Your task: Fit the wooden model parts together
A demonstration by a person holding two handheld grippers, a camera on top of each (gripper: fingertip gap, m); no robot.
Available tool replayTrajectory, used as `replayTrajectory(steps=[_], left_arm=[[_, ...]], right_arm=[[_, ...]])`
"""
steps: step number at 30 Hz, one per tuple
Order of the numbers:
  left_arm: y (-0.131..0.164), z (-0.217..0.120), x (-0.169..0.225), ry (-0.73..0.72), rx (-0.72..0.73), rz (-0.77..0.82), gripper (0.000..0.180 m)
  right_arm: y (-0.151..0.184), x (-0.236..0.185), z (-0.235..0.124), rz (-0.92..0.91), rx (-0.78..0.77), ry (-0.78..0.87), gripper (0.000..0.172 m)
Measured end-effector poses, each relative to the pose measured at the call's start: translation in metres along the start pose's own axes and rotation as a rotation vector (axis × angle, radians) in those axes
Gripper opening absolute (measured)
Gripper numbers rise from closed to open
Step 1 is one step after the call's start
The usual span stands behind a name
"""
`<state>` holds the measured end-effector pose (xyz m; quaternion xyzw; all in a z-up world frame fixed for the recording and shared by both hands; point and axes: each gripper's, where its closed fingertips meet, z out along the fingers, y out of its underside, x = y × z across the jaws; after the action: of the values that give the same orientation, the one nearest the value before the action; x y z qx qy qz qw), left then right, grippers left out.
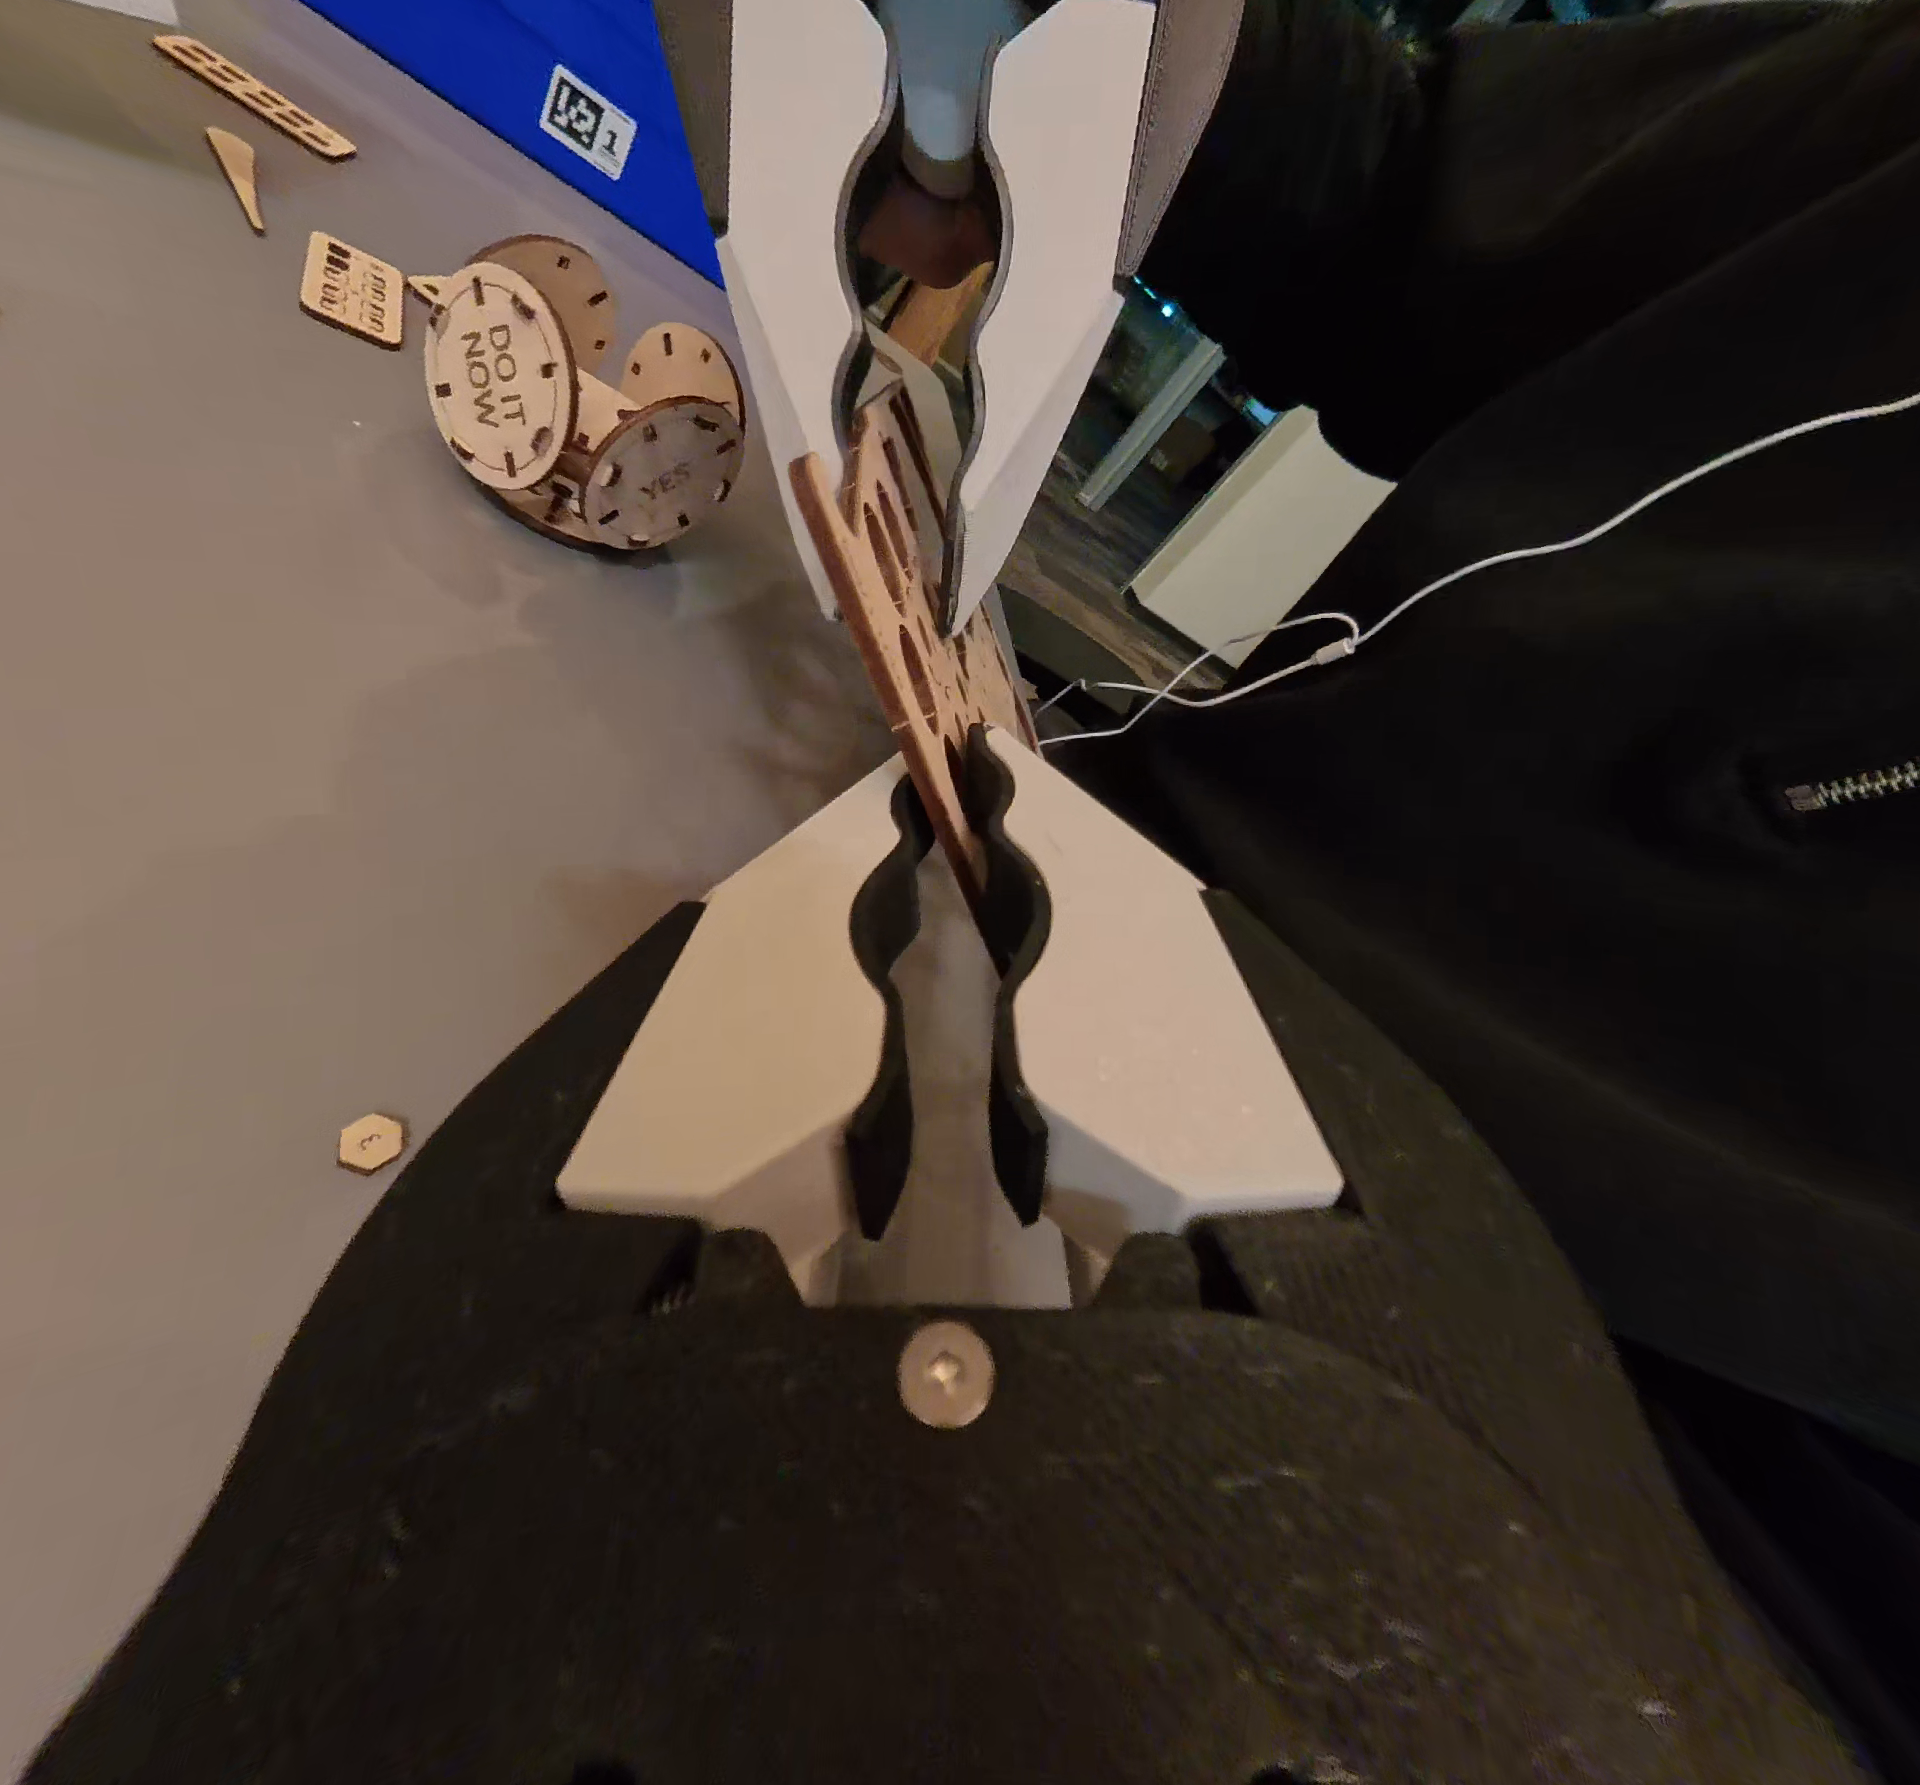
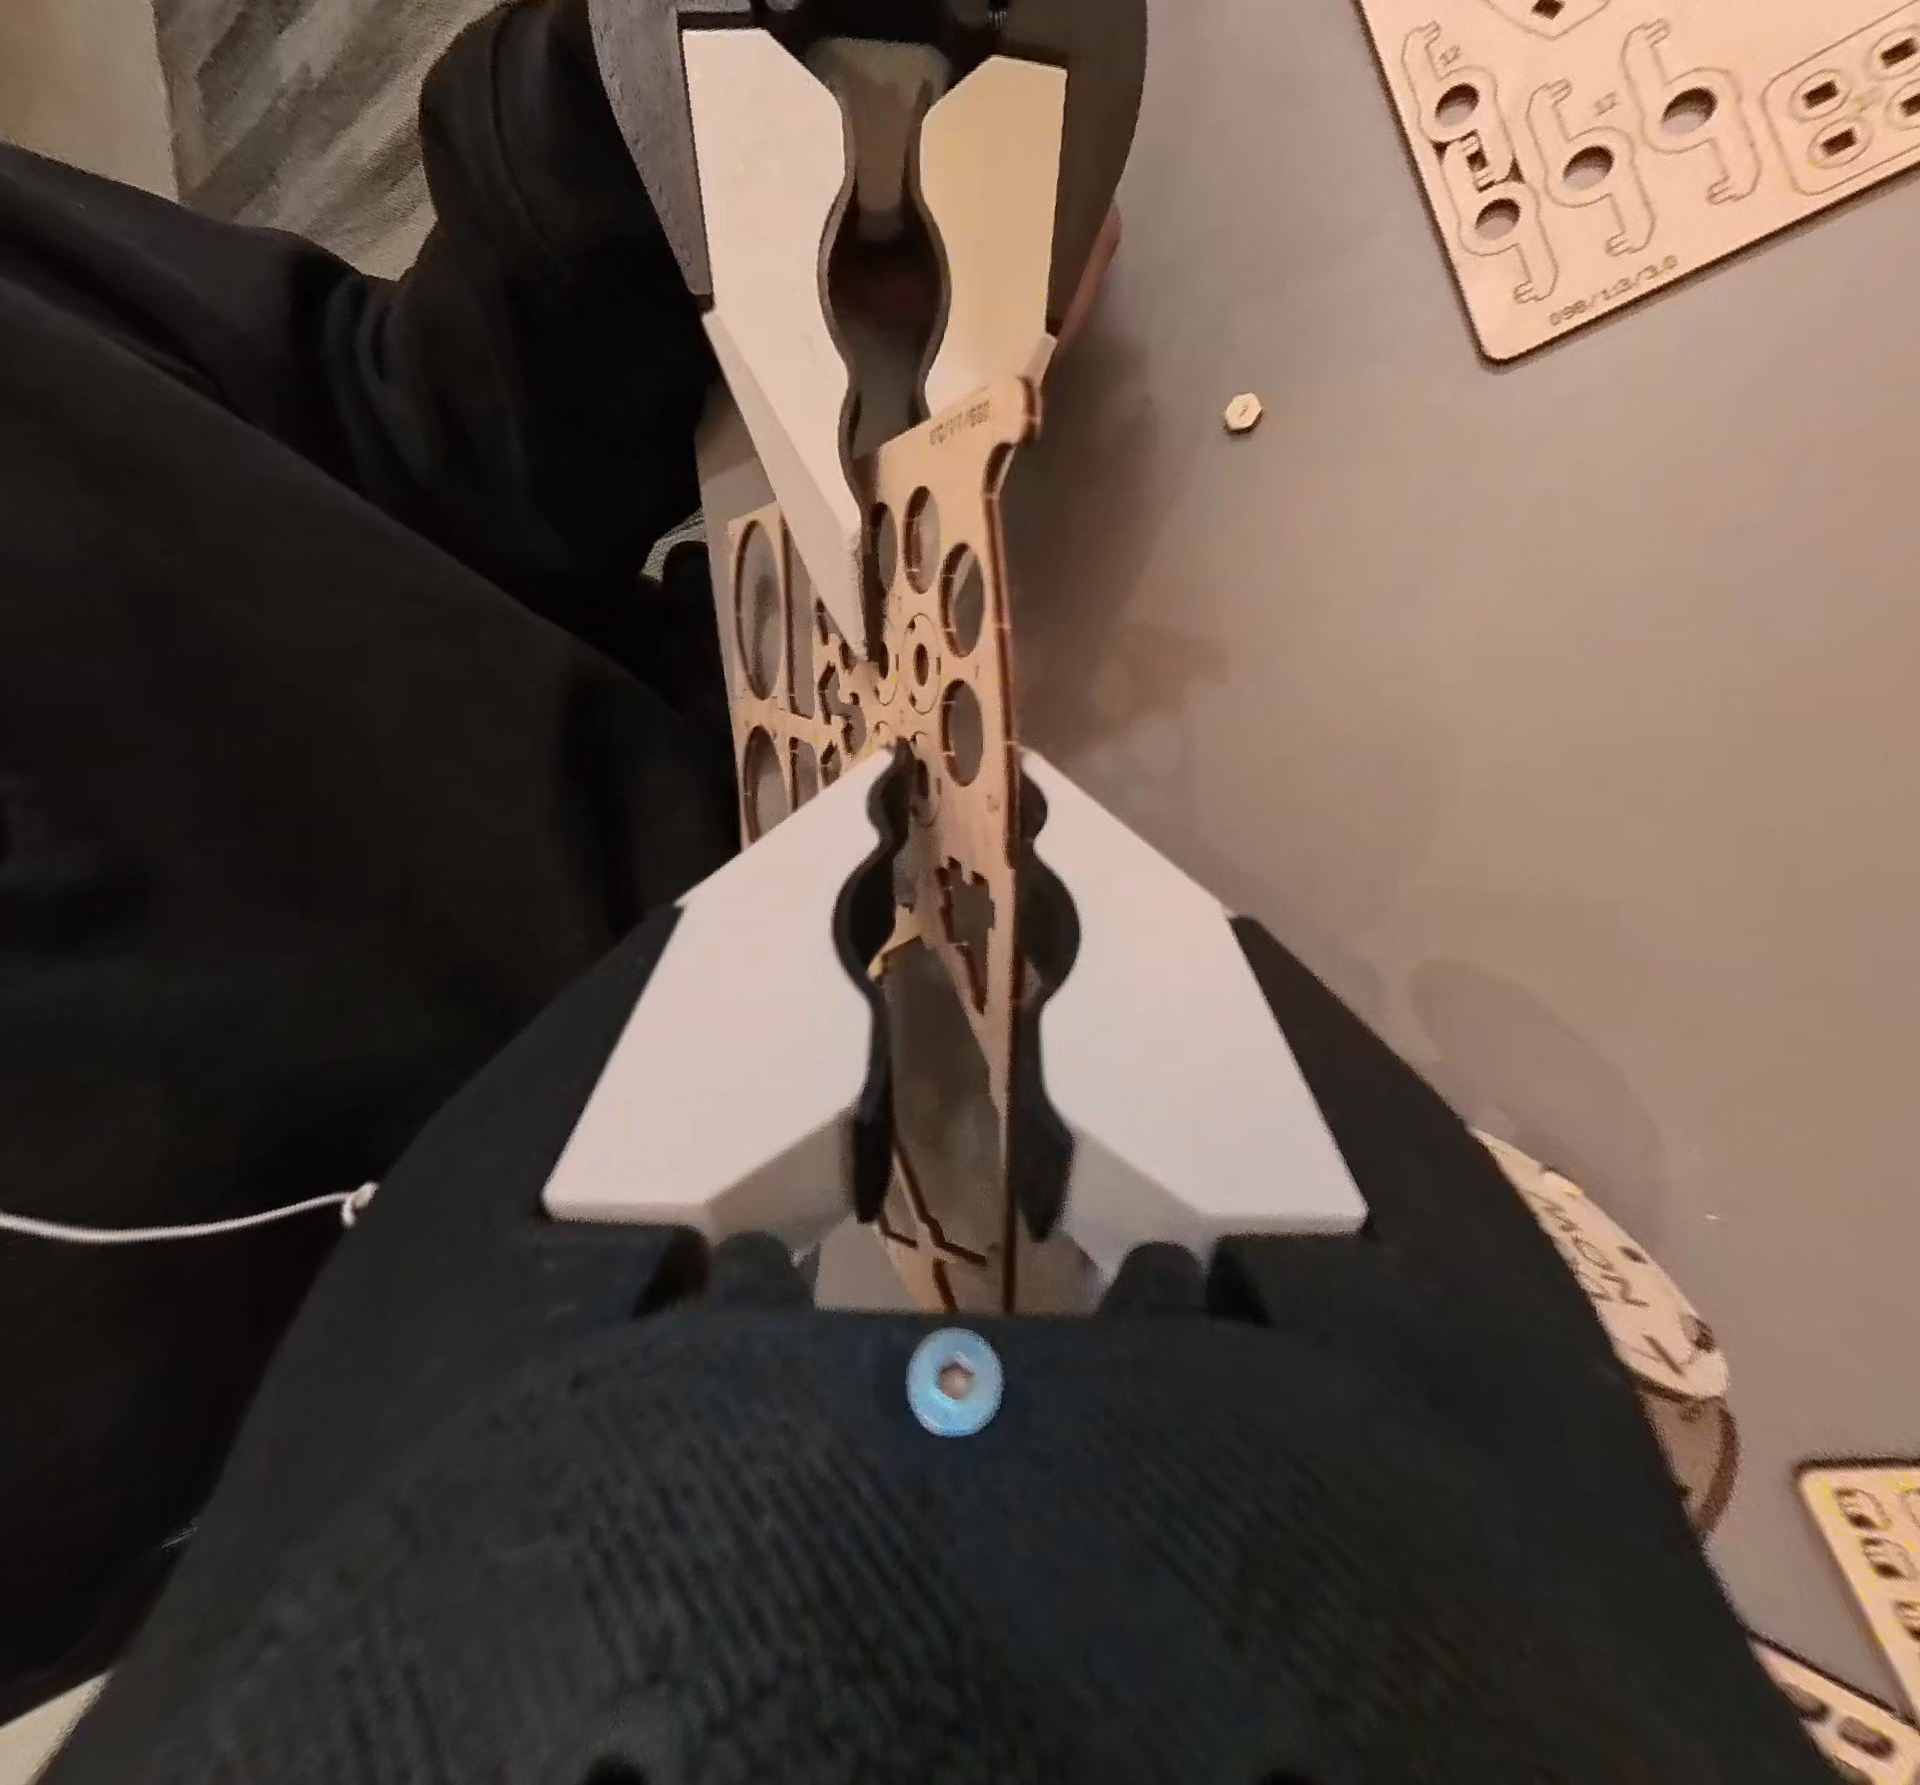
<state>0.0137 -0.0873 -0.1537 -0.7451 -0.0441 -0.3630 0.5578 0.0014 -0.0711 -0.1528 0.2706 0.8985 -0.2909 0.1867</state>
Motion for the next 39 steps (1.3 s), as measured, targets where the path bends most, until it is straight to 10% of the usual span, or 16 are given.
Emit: replayTrajectory(steps=[39], left_arm=[[0.010, 0.002, -0.028, -0.098, -0.051, -0.144, 0.003]], right_arm=[[0.004, 0.029, 0.018, 0.097, -0.037, 0.093, 0.021]])
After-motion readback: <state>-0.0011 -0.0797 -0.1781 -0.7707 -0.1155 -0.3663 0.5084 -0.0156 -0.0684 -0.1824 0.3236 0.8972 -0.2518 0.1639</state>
